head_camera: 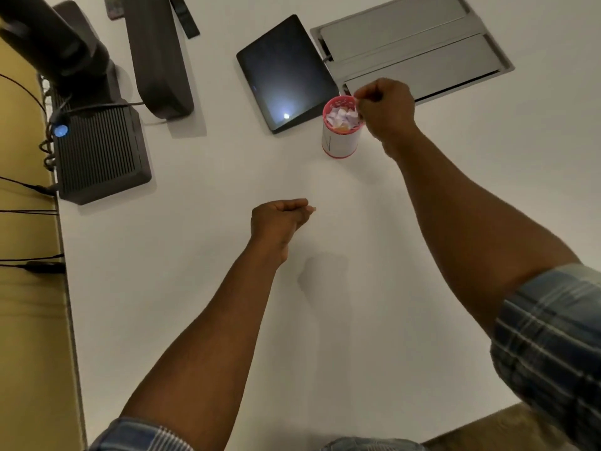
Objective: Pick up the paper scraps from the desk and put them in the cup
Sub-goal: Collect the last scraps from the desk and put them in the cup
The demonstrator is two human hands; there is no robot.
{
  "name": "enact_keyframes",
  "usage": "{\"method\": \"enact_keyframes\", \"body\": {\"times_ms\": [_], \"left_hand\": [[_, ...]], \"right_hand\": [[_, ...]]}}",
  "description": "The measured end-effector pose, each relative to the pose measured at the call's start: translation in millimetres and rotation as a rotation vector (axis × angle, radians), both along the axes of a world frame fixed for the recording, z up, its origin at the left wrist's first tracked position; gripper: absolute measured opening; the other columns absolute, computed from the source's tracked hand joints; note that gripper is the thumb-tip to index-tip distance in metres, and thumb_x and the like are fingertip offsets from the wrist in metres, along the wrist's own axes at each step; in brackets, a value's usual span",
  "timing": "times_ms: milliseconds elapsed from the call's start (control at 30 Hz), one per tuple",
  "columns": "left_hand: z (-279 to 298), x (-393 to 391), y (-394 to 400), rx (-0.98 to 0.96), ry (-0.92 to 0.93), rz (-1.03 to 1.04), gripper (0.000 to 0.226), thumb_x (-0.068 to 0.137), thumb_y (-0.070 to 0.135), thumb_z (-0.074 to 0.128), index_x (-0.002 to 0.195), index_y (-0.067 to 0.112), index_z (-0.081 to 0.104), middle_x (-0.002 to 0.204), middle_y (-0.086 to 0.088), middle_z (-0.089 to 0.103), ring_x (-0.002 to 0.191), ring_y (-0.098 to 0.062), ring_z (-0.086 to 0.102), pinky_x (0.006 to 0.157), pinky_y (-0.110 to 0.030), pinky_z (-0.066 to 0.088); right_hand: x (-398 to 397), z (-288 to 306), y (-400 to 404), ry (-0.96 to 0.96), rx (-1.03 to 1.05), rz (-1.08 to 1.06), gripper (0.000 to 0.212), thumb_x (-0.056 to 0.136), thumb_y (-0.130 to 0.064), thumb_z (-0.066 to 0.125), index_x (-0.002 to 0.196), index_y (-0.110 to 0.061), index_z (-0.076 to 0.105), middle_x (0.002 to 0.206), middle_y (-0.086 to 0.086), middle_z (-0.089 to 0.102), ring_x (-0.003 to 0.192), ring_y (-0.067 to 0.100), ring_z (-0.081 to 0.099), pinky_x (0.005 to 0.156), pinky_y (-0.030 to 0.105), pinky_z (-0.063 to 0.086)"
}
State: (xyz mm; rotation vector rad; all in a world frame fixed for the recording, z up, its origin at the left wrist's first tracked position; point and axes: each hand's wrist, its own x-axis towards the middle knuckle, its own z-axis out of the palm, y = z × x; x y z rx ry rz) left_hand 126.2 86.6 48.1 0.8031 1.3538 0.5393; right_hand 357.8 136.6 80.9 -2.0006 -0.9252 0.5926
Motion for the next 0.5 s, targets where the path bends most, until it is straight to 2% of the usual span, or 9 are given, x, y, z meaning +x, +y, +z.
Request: {"method": "enact_keyframes", "body": {"times_ms": [100,167,267,367,500], "left_hand": [[6,7,17,0.021,0.006,0.003,0.017,0.072,-0.006,0.074,0.075,0.011,0.071,0.078,-0.006,0.074,0.079,-0.015,0.073,0.078,-0.024,0.057],[8,9,27,0.039,0.016,0.003,0.017,0.071,-0.005,0.075,0.074,0.012,0.071,0.077,-0.005,0.074,0.079,-0.015,0.073,0.077,-0.023,0.056],[9,11,41,0.085,0.073,0.003,0.017,0.07,-0.001,0.078,0.073,0.015,0.072,0.08,-0.005,0.075,0.08,-0.015,0.073,0.081,-0.027,0.056],[10,17,57,0.162,0.162,0.018,0.016,0.07,0.002,0.079,0.072,0.017,0.072,0.085,-0.007,0.074,0.085,-0.018,0.072,0.086,-0.031,0.056],[14,38,74,0.2,0.183,0.024,0.016,0.07,0.002,0.079,0.072,0.016,0.072,0.086,-0.008,0.074,0.086,-0.019,0.071,0.087,-0.033,0.056]], "right_hand": [[1,-8,22,-0.325,-0.061,0.125,0.02,0.089,-0.007,0.054,0.098,-0.009,0.071,0.1,0.006,0.071,0.092,0.015,0.066,0.077,0.016,0.047],[2,-17,29,-0.448,-0.107,0.24,0.02,0.091,-0.013,0.056,0.102,-0.006,0.071,0.103,0.012,0.071,0.095,0.023,0.067,0.082,0.023,0.049],[4,-25,34,-0.602,-0.199,0.376,0.032,0.089,-0.027,0.065,0.112,-0.005,0.069,0.107,0.016,0.07,0.098,0.03,0.066,0.088,0.032,0.05],[5,-28,31,-0.631,-0.138,0.364,0.032,0.089,-0.026,0.065,0.115,-0.007,0.068,0.11,0.017,0.069,0.098,0.03,0.067,0.089,0.033,0.051],[8,-31,21,-0.558,0.047,0.19,0.024,0.091,-0.02,0.058,0.108,-0.01,0.072,0.104,0.013,0.068,0.091,0.021,0.064,0.079,0.02,0.047]]}}
